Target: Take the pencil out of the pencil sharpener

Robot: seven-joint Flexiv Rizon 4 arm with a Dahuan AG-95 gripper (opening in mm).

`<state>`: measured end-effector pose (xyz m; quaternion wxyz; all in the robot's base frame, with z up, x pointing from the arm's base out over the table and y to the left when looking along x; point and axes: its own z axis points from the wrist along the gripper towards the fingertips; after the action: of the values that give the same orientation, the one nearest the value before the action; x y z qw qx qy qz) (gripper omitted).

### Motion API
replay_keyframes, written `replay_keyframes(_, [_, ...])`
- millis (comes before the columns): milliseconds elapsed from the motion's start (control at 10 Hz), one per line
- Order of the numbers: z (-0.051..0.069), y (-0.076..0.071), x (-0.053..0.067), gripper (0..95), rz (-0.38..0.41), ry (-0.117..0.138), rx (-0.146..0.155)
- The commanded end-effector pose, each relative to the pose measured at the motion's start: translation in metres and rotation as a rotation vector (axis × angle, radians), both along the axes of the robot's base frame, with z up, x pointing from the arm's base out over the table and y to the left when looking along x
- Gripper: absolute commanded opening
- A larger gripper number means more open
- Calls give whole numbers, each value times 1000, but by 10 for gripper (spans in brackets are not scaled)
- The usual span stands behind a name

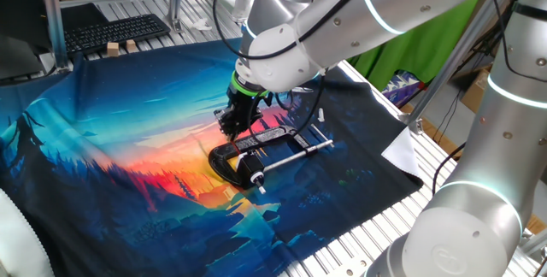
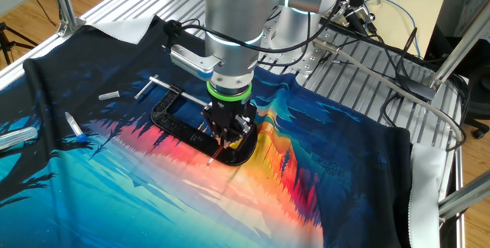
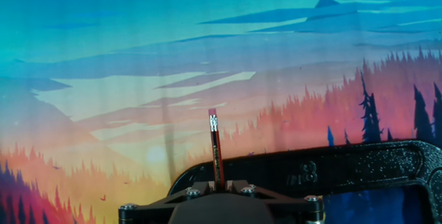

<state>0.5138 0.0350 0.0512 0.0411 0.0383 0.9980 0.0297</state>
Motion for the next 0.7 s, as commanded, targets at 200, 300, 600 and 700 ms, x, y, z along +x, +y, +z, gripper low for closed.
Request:
replay_keyframes(200, [2,1,2,0,16,4,2])
replay_keyframes(300, [3,1,3,0,18,5,5])
replay_keyframes(600, [5,3,5,0,22,7,2])
replay_keyframes(700, [6,3,6,0,22,7,2])
